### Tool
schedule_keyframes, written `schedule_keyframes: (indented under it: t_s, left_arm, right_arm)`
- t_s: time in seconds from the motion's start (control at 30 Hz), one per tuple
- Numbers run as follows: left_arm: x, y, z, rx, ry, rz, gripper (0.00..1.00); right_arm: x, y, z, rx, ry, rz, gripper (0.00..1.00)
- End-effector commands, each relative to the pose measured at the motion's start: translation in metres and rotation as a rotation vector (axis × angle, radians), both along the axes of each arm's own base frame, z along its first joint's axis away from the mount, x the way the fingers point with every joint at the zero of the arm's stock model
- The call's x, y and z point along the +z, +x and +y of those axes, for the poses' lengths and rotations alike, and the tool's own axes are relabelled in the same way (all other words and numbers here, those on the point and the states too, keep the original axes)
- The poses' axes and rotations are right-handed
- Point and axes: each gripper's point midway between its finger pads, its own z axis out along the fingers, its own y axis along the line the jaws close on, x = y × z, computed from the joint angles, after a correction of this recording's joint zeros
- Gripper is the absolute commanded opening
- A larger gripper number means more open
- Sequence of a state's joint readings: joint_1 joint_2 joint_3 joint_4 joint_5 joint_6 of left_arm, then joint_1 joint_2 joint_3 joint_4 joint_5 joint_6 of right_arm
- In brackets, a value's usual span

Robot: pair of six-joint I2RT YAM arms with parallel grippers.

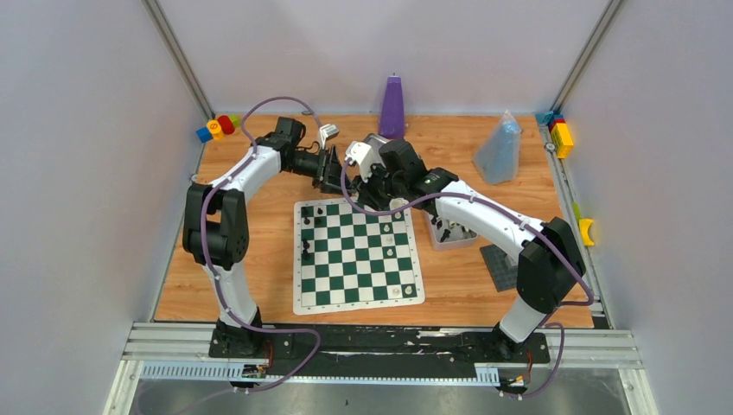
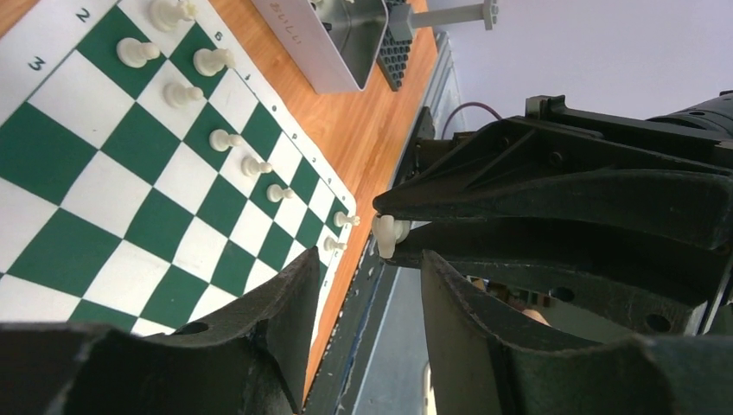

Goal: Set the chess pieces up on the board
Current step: Place the chess piece on the chessboard.

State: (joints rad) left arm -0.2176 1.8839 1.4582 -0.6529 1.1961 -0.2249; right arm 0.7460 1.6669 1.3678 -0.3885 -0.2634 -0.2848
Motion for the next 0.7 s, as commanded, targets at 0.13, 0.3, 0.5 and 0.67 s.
schedule_keyframes:
  t_s: [0.13, 0.3, 0.5, 0.67]
  left_arm:
    - [0.0198, -0.0008, -0.0141, -0.050, -0.056, -0.033, 0.52]
    - [0.0180, -0.0023, -0.0173, -0.060, -0.056, -0.029, 0.49]
    - [0.0165, -0.0036, -0.0185, -0.067, -0.058, -0.026, 0.42]
    - [0.0146, -0.0060, -0.0190, -0.075, -0.063, -0.018, 0.37]
  right_arm:
    - [0.0169, 0.0027, 0.0149, 0.018, 0.053, -0.031, 0.01]
    - [0.0182, 0.0013, 0.0164, 0.020, 0.054, -0.033, 0.01]
    - [0.0178, 0.0024, 0.0162, 0.010, 0.052, -0.033, 0.01]
    - [0.0163, 0.0041, 0.0161, 0.001, 0.046, -0.035, 0.01]
